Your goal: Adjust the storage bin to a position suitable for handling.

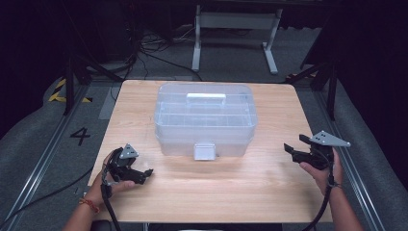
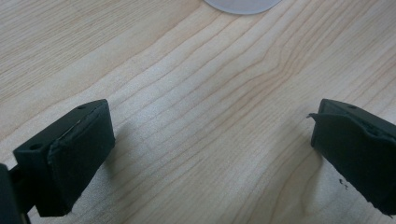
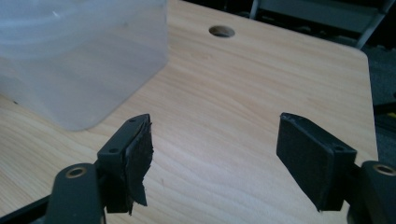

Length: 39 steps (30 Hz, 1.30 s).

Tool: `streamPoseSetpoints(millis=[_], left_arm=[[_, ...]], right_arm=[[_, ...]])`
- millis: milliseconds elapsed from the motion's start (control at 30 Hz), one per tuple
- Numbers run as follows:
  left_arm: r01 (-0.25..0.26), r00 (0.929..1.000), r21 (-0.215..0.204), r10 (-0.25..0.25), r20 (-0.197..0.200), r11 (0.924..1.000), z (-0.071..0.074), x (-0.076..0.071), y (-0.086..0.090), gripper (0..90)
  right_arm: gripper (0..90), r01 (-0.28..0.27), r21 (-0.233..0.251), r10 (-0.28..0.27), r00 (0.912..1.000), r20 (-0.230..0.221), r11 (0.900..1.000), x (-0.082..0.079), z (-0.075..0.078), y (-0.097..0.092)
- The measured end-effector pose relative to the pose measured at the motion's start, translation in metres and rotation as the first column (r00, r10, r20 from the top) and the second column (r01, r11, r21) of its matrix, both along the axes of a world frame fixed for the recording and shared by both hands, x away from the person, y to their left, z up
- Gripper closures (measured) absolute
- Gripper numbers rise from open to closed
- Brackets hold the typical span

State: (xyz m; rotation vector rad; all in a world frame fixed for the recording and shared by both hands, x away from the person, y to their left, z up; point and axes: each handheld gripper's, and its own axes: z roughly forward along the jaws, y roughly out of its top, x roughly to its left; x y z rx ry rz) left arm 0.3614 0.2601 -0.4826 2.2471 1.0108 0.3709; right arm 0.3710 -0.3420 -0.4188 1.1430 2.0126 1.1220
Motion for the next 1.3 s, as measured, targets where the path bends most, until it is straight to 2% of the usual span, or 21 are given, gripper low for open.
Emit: streamPoseSetpoints(millis=[100,267,400,600,933,1300], left_arm=[[0.002,1.0,0.0,-0.002,-0.003,1.0,0.0,0.0,0.0,0.0],[0.003,1.0,0.002,-0.003,0.0,1.0,0.0,0.0,0.0,0.1],[0.003,1.0,0.001,-0.003,0.0,1.0,0.0,0.0,0.0,0.1],[0.006,1.0,0.0,-0.006,-0.001,1.0,0.0,0.0,0.001,0.2],[0.006,1.0,0.0,-0.006,-0.001,1.0,0.0,0.0,0.001,0.2],[0.006,1.0,0.0,-0.006,-0.001,1.0,0.0,0.0,0.001,0.2]], right_arm=[[28.5,-0.003,0.006,0.003,0.9998,0.018,1.0,0.001,0.006,0.003],[28.3,-0.028,0.043,0.025,0.9979,0.06,0.9987,0.001,0.026,0.011],[27.2,-0.048,0.046,0.045,0.9958,0.08,0.9978,0.002,0.038,0.018],[27.2,-0.074,0.013,0.072,0.9924,0.099,0.9972,0.005,0.052,0.03],[28.2,-0.111,-0.001,0.11,0.9839,0.14,0.9938,0.011,0.08,0.046],[28.2,-0.15,-0.026,0.152,0.9778,0.144,0.9883,0.023,0.097,0.066]])
